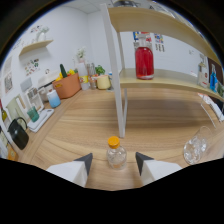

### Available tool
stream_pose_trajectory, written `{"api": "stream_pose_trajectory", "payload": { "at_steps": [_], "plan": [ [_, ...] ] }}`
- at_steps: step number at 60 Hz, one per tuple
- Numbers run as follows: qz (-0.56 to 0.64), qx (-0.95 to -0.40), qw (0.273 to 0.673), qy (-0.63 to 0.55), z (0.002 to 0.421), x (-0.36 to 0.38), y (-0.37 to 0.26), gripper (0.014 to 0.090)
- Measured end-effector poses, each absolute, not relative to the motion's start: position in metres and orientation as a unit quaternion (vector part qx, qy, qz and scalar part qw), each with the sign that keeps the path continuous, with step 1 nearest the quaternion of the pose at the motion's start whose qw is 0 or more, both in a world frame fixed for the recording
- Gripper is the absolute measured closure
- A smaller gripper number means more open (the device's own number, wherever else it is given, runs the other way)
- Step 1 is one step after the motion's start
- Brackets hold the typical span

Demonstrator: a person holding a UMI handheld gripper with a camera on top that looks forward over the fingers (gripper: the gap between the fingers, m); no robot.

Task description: Make me a cup of Mount Fuji.

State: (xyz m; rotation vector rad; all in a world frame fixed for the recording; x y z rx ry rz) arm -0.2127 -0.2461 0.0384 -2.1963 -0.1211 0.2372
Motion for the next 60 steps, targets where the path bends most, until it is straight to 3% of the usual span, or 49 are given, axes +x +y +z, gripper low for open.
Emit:
{"api": "stream_pose_trajectory", "payload": {
  "at_steps": [5,19,38,60],
  "plan": [
    [0.11,-0.872,0.476,-0.044,0.071,-0.201,-0.256,0.0188],
    [0.074,-0.833,0.547,-0.028,0.141,-0.106,-0.275,0.0194],
    [0.032,-0.836,0.548,0.007,0.154,0.026,-0.279,0.02],
    [0.031,-0.803,0.595,-0.007,0.208,0.104,-0.179,0.02]
  ]
}}
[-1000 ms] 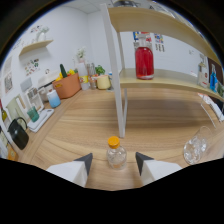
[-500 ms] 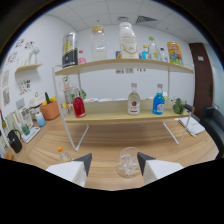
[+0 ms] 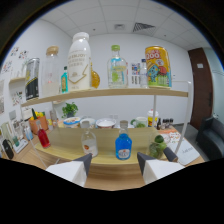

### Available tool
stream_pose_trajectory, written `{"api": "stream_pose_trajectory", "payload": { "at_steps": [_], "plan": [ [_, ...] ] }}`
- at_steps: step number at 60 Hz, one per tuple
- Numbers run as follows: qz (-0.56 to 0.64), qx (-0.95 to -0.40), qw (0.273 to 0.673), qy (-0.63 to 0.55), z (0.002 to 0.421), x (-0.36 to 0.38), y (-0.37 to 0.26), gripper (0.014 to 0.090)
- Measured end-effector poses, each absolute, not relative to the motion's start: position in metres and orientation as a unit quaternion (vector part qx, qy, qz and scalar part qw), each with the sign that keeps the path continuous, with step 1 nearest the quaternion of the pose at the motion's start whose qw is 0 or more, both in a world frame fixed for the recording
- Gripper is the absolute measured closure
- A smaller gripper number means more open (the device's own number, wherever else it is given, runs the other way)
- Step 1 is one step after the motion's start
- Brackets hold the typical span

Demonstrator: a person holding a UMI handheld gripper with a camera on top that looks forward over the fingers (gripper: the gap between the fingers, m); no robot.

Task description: Make me a cup of Mount Fuji.

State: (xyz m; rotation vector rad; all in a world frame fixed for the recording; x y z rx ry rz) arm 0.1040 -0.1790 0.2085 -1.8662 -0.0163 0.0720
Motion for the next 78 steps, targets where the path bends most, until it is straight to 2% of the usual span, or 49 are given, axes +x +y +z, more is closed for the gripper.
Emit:
{"api": "stream_pose_trajectory", "payload": {
  "at_steps": [5,13,16,28,43,51,56,67,78],
  "plan": [
    [0.031,-0.8,0.599,-0.012,0.207,0.111,-0.154,0.0209],
    [0.031,-0.803,0.595,-0.018,0.199,0.12,-0.123,0.028],
    [0.031,-0.806,0.591,-0.019,0.194,0.122,-0.115,0.0337],
    [0.031,-0.811,0.584,-0.022,0.182,0.125,-0.102,0.0671],
    [0.024,-0.813,0.582,-0.012,0.188,0.127,-0.109,0.0685],
    [0.025,-0.805,0.593,0.001,0.206,0.125,-0.133,0.0685],
    [0.028,-0.807,0.59,0.014,0.203,0.126,-0.154,0.0686],
    [0.026,-0.831,0.555,0.04,0.152,0.126,-0.201,0.0687],
    [-0.038,-0.858,0.512,-0.005,0.09,0.128,-0.217,0.0685]
  ]
}}
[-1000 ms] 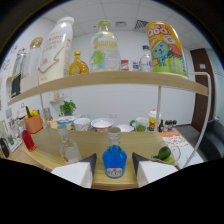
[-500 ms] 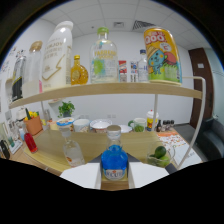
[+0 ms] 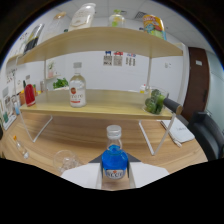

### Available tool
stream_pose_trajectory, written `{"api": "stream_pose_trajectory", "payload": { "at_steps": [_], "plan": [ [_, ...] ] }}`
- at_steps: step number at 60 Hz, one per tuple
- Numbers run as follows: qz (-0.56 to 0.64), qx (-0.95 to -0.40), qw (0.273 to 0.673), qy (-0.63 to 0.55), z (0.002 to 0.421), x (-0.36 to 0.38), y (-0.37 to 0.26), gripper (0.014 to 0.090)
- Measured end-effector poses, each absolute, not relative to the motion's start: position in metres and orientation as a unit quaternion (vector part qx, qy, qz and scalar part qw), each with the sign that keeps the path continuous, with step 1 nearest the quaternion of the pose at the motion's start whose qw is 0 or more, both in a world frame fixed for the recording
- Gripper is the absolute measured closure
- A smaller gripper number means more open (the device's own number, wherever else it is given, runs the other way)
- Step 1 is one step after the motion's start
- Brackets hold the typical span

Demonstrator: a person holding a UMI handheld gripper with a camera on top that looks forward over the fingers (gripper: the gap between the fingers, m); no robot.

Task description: Make me a cup of Mount Fuji.

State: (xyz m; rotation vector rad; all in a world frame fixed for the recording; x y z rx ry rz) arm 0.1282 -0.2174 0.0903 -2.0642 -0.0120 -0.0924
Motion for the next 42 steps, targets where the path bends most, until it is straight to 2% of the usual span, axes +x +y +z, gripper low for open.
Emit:
{"api": "stream_pose_trajectory", "payload": {
  "at_steps": [10,18,30,42],
  "plan": [
    [-0.169,-0.836,0.501,-0.147,0.088,0.133,-0.214,0.0686],
    [-0.282,-0.781,0.475,-0.29,0.099,0.13,-0.208,0.0688],
    [-0.419,-0.653,0.406,-0.482,0.114,0.118,-0.199,0.0687],
    [-0.516,-0.521,0.316,-0.602,0.123,0.112,-0.191,0.0687]
  ]
}}
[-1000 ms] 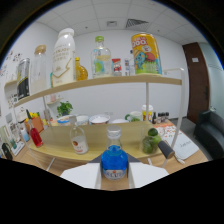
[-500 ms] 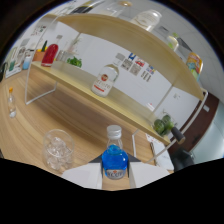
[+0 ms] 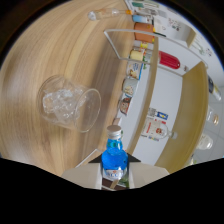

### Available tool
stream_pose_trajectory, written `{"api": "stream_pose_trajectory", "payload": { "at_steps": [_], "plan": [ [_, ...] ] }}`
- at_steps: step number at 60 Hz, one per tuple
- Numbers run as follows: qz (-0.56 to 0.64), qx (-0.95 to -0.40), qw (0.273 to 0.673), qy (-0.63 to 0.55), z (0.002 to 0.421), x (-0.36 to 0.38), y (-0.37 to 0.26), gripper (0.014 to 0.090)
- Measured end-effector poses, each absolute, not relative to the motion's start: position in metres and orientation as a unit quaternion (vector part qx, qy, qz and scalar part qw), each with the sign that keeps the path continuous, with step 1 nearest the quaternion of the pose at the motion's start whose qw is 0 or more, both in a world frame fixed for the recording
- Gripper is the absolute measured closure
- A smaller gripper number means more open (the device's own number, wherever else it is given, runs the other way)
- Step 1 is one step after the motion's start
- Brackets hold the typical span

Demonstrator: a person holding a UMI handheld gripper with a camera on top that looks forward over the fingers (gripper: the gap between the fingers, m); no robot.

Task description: Make me a cup of Mount Fuji.

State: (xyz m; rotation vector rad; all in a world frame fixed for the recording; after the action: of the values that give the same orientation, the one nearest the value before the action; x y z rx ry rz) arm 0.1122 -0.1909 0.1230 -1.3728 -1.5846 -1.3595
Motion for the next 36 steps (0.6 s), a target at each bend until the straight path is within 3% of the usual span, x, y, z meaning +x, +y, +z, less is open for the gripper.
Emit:
{"api": "stream_pose_trajectory", "payload": {
  "at_steps": [4,11,19,24,31,36],
  "plan": [
    [-0.534,-0.489,0.294,-0.624,0.125,0.113,-0.187,0.0686],
    [-0.543,-0.488,0.275,-0.625,0.126,0.113,-0.19,0.0688],
    [-0.526,-0.511,0.3,-0.61,0.133,0.111,-0.189,0.0688],
    [-0.487,-0.562,0.35,-0.569,0.144,0.11,-0.194,0.0685],
    [-0.364,-0.667,0.463,-0.456,0.167,0.103,-0.208,0.0681],
    [-0.248,-0.714,0.544,-0.365,0.187,0.092,-0.219,0.0681]
  ]
}}
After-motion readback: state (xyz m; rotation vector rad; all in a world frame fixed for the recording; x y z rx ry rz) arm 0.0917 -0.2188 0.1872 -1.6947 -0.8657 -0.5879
